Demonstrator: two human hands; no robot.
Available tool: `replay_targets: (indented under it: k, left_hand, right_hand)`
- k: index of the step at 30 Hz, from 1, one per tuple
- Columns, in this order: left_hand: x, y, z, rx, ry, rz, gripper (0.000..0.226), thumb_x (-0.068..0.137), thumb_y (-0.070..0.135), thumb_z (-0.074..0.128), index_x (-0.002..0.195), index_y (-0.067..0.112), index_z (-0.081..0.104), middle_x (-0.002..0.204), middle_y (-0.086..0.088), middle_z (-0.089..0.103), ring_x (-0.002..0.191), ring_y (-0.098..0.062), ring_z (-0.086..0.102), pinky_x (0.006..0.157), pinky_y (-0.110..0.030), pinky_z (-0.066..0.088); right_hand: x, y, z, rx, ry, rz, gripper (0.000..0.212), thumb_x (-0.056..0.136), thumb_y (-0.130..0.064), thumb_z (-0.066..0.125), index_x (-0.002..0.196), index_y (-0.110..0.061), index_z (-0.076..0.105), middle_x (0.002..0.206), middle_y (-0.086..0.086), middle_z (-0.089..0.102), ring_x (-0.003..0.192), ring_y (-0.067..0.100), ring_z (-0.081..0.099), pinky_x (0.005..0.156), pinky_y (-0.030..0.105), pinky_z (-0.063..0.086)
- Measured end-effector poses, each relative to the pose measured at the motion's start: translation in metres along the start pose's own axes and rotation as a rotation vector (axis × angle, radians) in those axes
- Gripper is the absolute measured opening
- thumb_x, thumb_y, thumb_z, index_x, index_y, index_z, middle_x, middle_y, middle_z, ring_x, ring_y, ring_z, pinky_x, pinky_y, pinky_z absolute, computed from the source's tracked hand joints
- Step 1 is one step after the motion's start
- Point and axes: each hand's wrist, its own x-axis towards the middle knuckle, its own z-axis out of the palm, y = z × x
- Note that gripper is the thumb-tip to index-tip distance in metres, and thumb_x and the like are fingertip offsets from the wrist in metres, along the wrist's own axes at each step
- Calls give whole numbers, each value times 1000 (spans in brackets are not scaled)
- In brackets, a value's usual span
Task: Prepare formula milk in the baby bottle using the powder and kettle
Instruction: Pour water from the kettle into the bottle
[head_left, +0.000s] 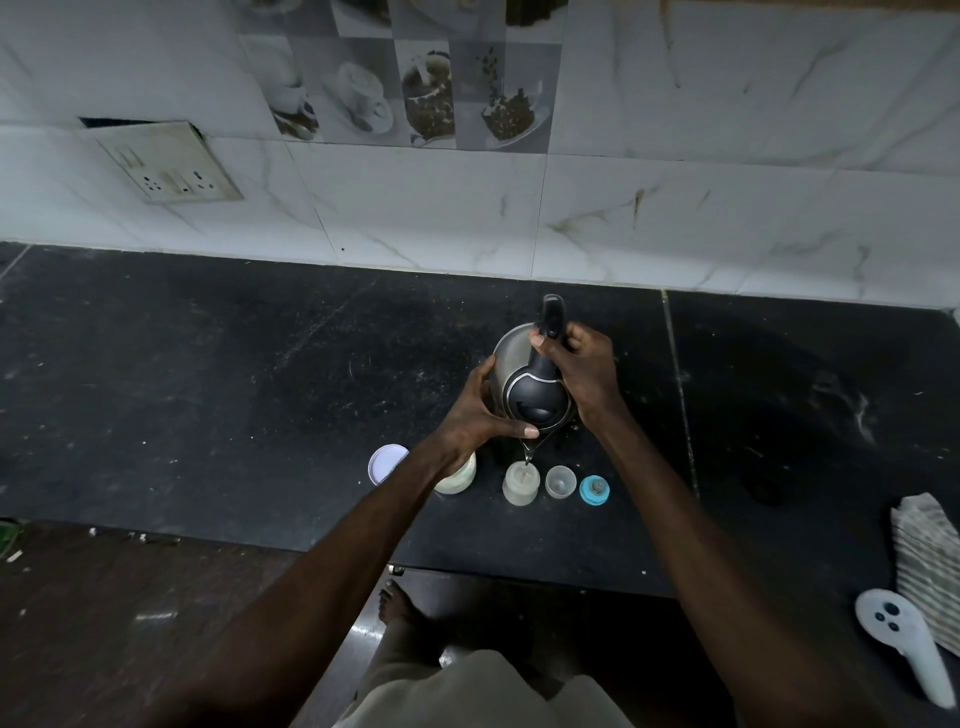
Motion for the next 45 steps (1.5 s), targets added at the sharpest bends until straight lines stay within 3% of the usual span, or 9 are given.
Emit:
replay_targets:
  k: [9,16,28,31,35,39,45]
  left_hand:
    - [-2,4,1,-11,-6,-1,135,46,3,102,157,29,31,147,-8,56,131,-24,63,101,-53,58]
    - [-5,4,1,-18,-7,0,136,47,2,103,159,28,29,149,-7,55,132,-23,62,102,-54,58]
    - [-4,5,2,-13,4,-1,139,43,11,105,158,27,30,146,-5,58,132,-23,62,104,-53,57]
    - [-4,9,2,-2,1,9,129,47,10,104,155,29,36,143,-4,62,129,-21,64,105,-51,56]
    - [-3,17,2,-5,3,19,95,60,2,99,127,49,50,137,-1,67,125,-18,67,107,-45,55]
    - [-4,21,0,-12,0,9,82,65,5,97,121,45,54,132,1,71,122,-17,69,104,-38,55]
    - [-1,33,-10,60,3,7,64,74,15,94,123,37,59,124,4,75,112,-10,73,90,-25,58]
  right_hand:
    - [-1,-2,1,-13,16,-3,19,84,-23,84,97,-11,78,91,4,79,80,12,73,74,30,57]
    - [-1,0,2,-18,2,6,25,81,-28,84,98,-10,78,93,6,79,82,16,74,79,38,59]
    - [3,-4,3,-51,-3,23,18,84,-25,83,93,-11,77,85,3,78,75,10,71,72,30,57]
    - [6,-7,3,-48,-7,37,18,85,-26,83,87,-10,75,78,1,75,70,9,68,69,29,56]
    - [14,-11,4,-36,7,69,33,84,-26,84,84,4,70,73,6,69,65,11,62,63,28,52]
    - [22,-16,8,-26,-16,120,30,84,-25,84,79,1,69,70,5,67,61,12,62,59,26,52]
    - [36,-19,12,105,-41,234,33,85,-26,83,100,3,77,96,18,78,77,20,72,74,35,60]
